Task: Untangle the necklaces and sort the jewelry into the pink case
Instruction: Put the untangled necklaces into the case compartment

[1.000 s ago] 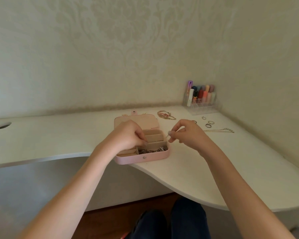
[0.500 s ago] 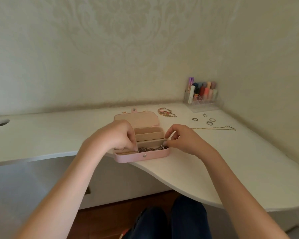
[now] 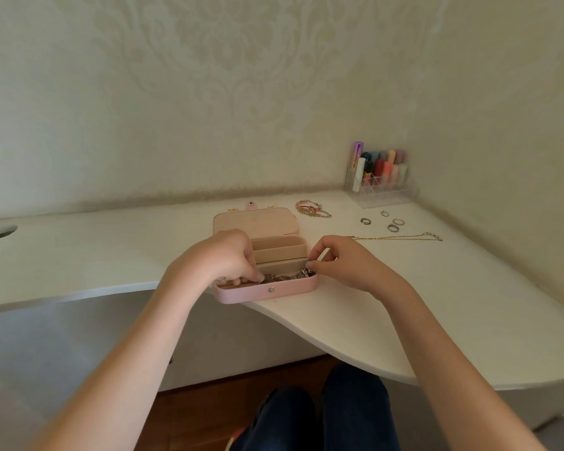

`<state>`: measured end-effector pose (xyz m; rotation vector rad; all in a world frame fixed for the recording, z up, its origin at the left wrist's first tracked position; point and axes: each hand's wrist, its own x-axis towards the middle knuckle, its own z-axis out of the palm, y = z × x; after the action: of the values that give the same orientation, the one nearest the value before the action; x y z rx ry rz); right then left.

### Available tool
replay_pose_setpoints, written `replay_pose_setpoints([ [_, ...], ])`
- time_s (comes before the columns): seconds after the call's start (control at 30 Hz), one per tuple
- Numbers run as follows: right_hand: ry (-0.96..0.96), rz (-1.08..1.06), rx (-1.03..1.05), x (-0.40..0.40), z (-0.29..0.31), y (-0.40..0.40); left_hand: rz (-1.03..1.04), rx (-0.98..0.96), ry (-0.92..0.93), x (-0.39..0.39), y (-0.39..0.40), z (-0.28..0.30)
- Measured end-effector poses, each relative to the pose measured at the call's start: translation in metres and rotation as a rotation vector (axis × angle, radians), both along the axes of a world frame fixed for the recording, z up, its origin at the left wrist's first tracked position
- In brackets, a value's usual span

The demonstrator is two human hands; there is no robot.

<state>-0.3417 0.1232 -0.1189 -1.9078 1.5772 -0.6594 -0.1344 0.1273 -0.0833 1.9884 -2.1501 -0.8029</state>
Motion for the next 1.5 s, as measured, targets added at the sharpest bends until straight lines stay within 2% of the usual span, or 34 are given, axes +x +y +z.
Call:
replay_pose_setpoints([
  [0.13,-0.012,0.011,0.007,-0.001,0.001,0.001,0.012,0.012,-0.009,-0.002,0.001,0.003],
  [0.27,-0.047,0.016,0.023,-0.004,-0.001,0.001,0.041,-0.093,0.029,-0.004,-0.003,0.001],
  [0.57,-0.077,0.029,0.020,-0.012,0.005,0.003,-0.010,-0.184,0.114,-0.009,-0.012,0.000],
  [0.67,-0.140,-0.068,-0.055,-0.031,0.010,-0.006,-0.012,-0.261,0.166,-0.016,-0.013,0.005],
  [0.73,-0.172,-0.224,-0.157,-0.055,0.008,-0.020,-0.015,-0.309,0.229,-0.026,-0.015,0.007],
  [0.87,-0.025,-0.631,-0.406,-0.121,-0.009,-0.049,-0.031,-0.396,0.286,-0.057,-0.022,0.007],
  [0.93,0.068,-0.775,-0.435,-0.153,-0.023,-0.055,-0.103,-0.394,0.319,-0.078,-0.029,0.002],
  [0.97,0.131,-0.821,-0.421,-0.167,-0.031,-0.056,-0.159,-0.394,0.270,-0.090,-0.033,-0.002],
  [1.07,0.283,-0.851,-0.378,-0.189,-0.051,-0.059,-0.312,-0.390,0.095,-0.131,-0.042,-0.021],
  [1.2,0.358,-0.792,-0.381,-0.189,-0.051,-0.068,-0.431,-0.387,0.026,-0.175,-0.050,-0.046],
  [1.37,0.203,-0.774,-0.373,-0.182,-0.049,-0.070,-0.513,-0.394,-0.103,-0.193,-0.056,-0.084],
  [1.43,0.146,-0.741,-0.381,-0.180,-0.048,-0.070,-0.514,-0.394,-0.076,-0.192,-0.058,-0.086],
  [1.5,-0.020,-0.701,-0.396,-0.172,-0.044,-0.066,-0.500,-0.415,0.016,-0.190,-0.059,-0.085],
])
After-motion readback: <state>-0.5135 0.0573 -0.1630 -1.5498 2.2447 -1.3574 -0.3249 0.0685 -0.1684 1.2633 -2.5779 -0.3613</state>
